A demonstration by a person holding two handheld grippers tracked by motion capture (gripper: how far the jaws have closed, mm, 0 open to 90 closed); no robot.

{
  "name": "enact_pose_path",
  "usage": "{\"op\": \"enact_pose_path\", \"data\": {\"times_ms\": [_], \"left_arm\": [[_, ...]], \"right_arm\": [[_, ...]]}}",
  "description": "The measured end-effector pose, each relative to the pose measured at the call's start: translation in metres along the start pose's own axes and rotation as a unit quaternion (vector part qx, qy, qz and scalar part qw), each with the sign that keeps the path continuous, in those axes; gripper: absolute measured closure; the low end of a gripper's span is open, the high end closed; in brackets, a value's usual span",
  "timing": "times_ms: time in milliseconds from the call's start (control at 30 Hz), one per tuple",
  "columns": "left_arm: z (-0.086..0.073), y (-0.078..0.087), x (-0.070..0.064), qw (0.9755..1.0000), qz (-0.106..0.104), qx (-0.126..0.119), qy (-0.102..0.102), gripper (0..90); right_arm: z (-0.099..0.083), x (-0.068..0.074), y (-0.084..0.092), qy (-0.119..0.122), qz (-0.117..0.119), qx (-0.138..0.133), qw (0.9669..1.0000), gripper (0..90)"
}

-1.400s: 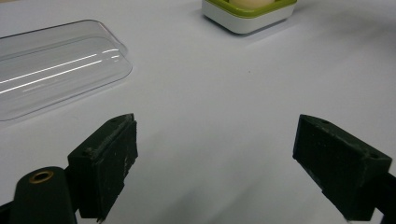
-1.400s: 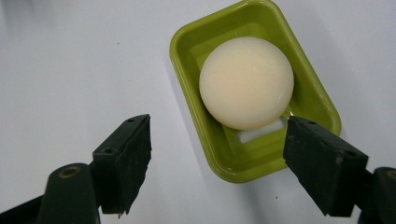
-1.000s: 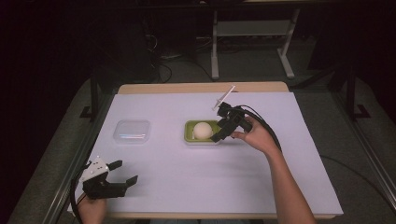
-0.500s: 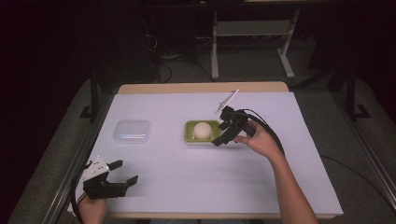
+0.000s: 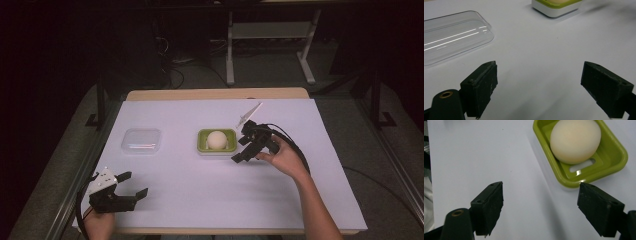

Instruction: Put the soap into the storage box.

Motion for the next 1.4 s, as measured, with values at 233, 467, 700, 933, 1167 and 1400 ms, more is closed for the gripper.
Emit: {"op": "enact_pose_path", "data": {"times_ms": [233,467,700,933,1167,1400], "left_arm": [[0.0,0.0,0.0,1.0,0.0,0.001,0.001,13.0],[0.0,-0.001,0.0,1.0,0.0,0.001,0.001,13.0],[0.0,-0.001,0.0,1.0,0.0,0.001,-0.001,13.0],[0.0,-0.002,-0.001,1.0,0.0,0.002,-0.002,13.0],[0.0,-0.002,-0.002,1.0,0.0,0.003,-0.002,13.0],[0.0,-0.002,-0.001,1.0,-0.001,0.001,-0.002,13.0]], "right_arm": [[-0.013,0.003,0.002,-0.004,-0.004,-0.003,1.0,20.6],[-0.027,0.006,0.004,-0.015,-0.013,-0.011,0.9997,20.5],[-0.037,0.009,0.008,-0.021,-0.012,-0.015,0.9996,21.2],[-0.05,0.012,0.011,-0.027,-0.021,-0.017,0.9993,21.6],[-0.06,0.016,0.012,-0.036,-0.026,-0.02,0.9988,21.3],[-0.071,0.021,0.011,-0.037,-0.027,-0.023,0.9987,21.4]]}}
Point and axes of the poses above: each handheld gripper's, and its own axes: y roughly backward along the jaws, z roughly out of its top, x roughly to its left, the point moved 8 cm from there along -y, roughly forward along the jaws, and after that the axes turned 10 degrees about z, right-handed, at the moved point
